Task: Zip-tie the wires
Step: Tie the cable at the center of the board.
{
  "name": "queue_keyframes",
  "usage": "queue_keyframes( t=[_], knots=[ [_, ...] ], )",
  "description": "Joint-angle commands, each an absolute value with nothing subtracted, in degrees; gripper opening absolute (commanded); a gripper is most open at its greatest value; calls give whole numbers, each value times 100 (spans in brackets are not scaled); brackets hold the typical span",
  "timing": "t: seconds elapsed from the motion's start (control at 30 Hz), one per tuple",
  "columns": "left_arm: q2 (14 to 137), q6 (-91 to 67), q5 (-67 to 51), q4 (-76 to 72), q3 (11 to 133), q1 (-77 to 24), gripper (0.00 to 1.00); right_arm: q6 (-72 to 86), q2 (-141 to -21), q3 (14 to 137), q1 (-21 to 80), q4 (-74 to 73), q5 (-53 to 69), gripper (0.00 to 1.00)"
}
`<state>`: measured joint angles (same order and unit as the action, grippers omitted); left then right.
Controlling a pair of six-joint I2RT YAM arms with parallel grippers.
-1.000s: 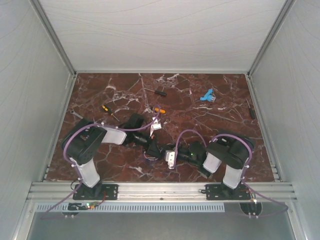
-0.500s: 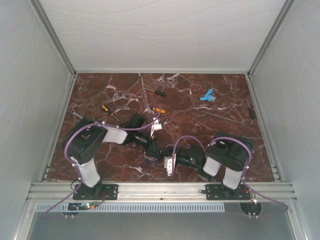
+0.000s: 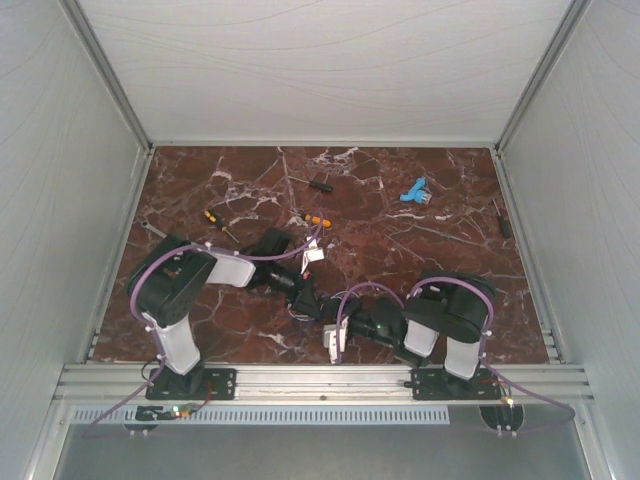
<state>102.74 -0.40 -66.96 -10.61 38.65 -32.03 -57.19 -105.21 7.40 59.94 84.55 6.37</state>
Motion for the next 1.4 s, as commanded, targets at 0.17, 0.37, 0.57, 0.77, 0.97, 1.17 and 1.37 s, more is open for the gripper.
queue_keyframes(
  t=[0.17, 0.37, 0.57, 0.77, 0.97, 1.17, 1.37],
  knots=[
    [10397, 30, -6768, -1240, 4126, -3167, 0, -6343, -10766, 757, 6258, 9325, 387, 0],
    [10392, 148, -6586, -1090, 4154, -3173, 0, -5944, -10686, 880, 6295, 9326, 317, 0],
    [10411, 175, -6574, -1065, 4153, -3184, 0, -5260, -10440, 932, 6121, 9330, 426, 7],
    [10406, 198, -6601, -1063, 4156, -3195, 0, -4927, -10378, 992, 6024, 9325, 598, 15],
    [10397, 202, -6598, -1068, 4155, -3199, 0, -4866, -10396, 1041, 6020, 9325, 703, 19],
    [10410, 194, -6587, -1068, 4157, -3199, 0, -4729, -10226, 985, 6025, 9325, 788, 20],
    [10401, 195, -6601, -1063, 4157, -3199, 0, -4614, -10143, 1051, 6019, 9325, 791, 19]
  ],
)
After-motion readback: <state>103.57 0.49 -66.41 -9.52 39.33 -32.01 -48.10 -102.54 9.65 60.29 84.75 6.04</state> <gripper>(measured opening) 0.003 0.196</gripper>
